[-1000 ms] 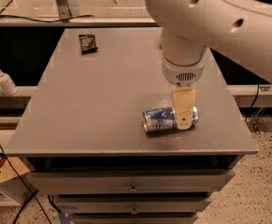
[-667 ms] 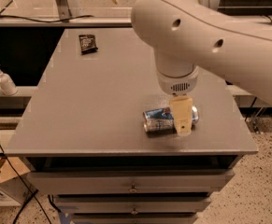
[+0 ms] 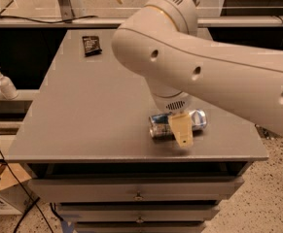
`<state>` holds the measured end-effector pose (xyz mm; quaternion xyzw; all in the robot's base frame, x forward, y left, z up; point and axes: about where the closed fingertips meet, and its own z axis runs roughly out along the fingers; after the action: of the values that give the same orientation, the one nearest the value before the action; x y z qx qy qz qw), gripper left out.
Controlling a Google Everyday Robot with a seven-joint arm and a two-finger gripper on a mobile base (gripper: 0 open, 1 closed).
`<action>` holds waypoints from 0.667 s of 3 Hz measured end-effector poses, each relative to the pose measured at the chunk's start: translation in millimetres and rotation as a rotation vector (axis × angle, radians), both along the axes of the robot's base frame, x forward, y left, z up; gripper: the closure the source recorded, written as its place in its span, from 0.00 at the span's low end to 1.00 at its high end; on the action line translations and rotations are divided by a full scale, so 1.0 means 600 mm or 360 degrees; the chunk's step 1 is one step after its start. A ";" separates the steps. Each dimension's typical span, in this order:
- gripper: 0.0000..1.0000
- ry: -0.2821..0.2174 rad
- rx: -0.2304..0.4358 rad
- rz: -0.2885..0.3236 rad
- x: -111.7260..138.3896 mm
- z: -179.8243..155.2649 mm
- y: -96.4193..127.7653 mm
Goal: Place redbull can upright
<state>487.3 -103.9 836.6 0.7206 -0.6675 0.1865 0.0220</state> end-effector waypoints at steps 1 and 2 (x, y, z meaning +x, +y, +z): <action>0.40 0.0016 -0.0029 0.0017 -0.005 -0.003 0.008; 0.63 0.0040 -0.0016 0.0019 -0.006 -0.002 0.012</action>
Offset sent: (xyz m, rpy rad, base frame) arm -0.0059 0.0113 0.0014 -0.0021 0.0534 0.0134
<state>483.6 -96.5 835.5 0.7268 -0.6618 0.1810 0.0331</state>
